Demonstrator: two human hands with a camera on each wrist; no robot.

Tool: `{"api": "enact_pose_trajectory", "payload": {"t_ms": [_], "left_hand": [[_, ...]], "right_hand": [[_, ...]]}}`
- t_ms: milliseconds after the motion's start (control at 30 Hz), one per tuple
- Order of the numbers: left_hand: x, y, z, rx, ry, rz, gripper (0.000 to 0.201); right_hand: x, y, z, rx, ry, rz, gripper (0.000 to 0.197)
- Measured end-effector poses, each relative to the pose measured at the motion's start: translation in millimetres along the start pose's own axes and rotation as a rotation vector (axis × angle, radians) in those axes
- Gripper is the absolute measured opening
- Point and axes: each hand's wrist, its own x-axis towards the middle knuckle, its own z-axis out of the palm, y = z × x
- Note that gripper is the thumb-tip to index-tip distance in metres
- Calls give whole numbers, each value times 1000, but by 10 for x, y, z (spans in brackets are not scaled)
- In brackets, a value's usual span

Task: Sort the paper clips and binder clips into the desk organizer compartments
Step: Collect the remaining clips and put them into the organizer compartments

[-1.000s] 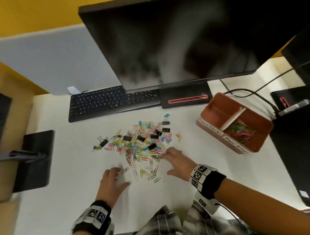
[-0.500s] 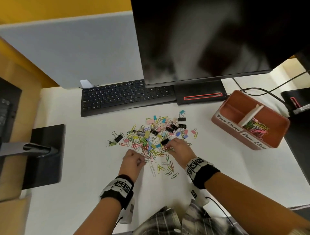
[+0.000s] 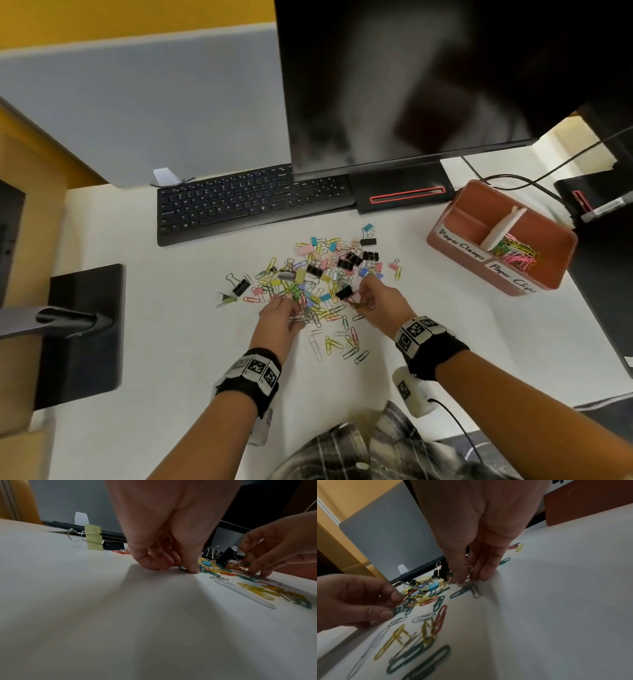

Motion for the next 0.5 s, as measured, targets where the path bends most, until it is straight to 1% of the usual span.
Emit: {"api": "enact_pose_trajectory", "payload": {"t_ms": [100,200,267,367,500], "left_hand": [[26,-10,-5,6,9,10,11],[27,10,-11,-13,51,28,10],[10,23,-15,-45,67,48,10],[-16,23,-16,-26,73,83,10],[-23,8,-16,26,85,89,8]], "right_hand": [[-37,24,-102,60,39,-13,23],[-45,40,-166,92,78,-41,19],[-54,39,-171,65,89,-82,18],[-89,-5,-100,21,49,-219,17],[-117,-142,84,0,-83,-352,14]]}}
